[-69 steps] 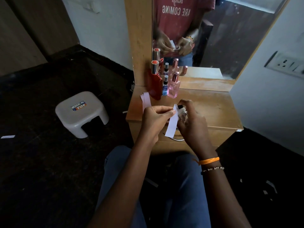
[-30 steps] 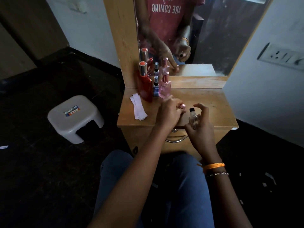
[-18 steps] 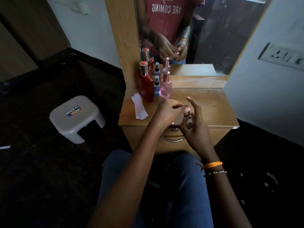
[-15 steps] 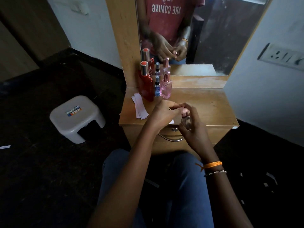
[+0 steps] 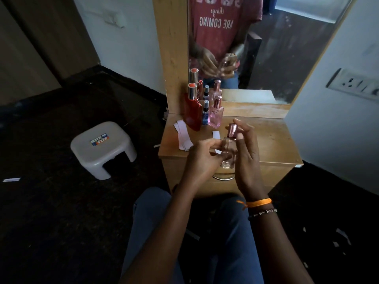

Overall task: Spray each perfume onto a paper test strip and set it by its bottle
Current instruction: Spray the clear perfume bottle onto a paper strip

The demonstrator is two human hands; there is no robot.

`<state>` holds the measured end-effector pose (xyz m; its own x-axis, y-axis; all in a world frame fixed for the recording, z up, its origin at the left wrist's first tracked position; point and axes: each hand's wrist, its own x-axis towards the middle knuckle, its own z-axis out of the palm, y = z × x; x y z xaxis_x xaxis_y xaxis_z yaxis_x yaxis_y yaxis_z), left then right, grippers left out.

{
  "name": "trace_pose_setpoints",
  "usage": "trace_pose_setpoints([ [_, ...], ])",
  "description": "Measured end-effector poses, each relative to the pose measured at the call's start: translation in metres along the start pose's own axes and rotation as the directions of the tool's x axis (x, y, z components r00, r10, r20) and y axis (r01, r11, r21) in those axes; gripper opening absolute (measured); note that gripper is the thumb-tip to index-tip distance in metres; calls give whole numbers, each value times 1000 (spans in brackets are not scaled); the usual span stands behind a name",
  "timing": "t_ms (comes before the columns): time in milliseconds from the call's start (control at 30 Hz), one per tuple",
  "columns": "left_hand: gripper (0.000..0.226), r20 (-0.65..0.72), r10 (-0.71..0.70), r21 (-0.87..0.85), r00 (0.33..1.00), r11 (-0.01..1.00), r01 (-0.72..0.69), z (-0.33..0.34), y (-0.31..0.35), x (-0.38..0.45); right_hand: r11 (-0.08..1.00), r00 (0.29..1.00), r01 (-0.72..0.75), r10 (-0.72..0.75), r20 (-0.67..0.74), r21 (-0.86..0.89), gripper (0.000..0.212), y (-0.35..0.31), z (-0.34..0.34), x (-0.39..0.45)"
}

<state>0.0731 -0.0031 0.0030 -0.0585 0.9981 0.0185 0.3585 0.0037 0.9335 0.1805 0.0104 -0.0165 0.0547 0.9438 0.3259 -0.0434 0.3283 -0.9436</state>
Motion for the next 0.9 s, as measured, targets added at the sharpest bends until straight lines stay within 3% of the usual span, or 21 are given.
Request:
trace_pose_setpoints([
  [167, 31, -16, 17, 26, 1000, 1000, -16, -3, -2, -1, 993, 999, -25, 28, -25, 114, 15, -4, -8, 11],
  [267, 28, -5, 38, 3, 999, 999, -38, -4, -2, -1, 994, 998, -56, 58, -11, 97, 40, -5, -11, 13],
  [333, 28, -16, 44, -26, 999, 999, -45, -5, -3, 0, 989, 993, -107, 101, 62, 103, 47, -1, -17, 11],
  [467, 31, -31, 57, -60, 998, 996, -59, -7, -4, 4, 973, 945, -222, 198, 259, 64, 38, 12, -31, 7],
  [567, 41, -12, 63, -72, 998, 995, -64, -7, -7, 9, 976, 947, -216, 210, 245, 0, 34, 16, -32, 10],
  [667, 53, -18, 55, 54, 998, 997, -54, -6, -13, 14, 989, 970, -141, 148, 191, -52, 26, 15, -26, 23],
  [767, 42, -87, 150, 325, 985, 939, -115, -1, -25, 13, 991, 991, -89, 98, 89, -100, 33, 18, -16, 40],
  [900, 40, -8, 157, 474, 988, 870, -134, 9, -38, 12, 985, 992, -76, 91, 87, -158, 30, 30, -9, 59],
])
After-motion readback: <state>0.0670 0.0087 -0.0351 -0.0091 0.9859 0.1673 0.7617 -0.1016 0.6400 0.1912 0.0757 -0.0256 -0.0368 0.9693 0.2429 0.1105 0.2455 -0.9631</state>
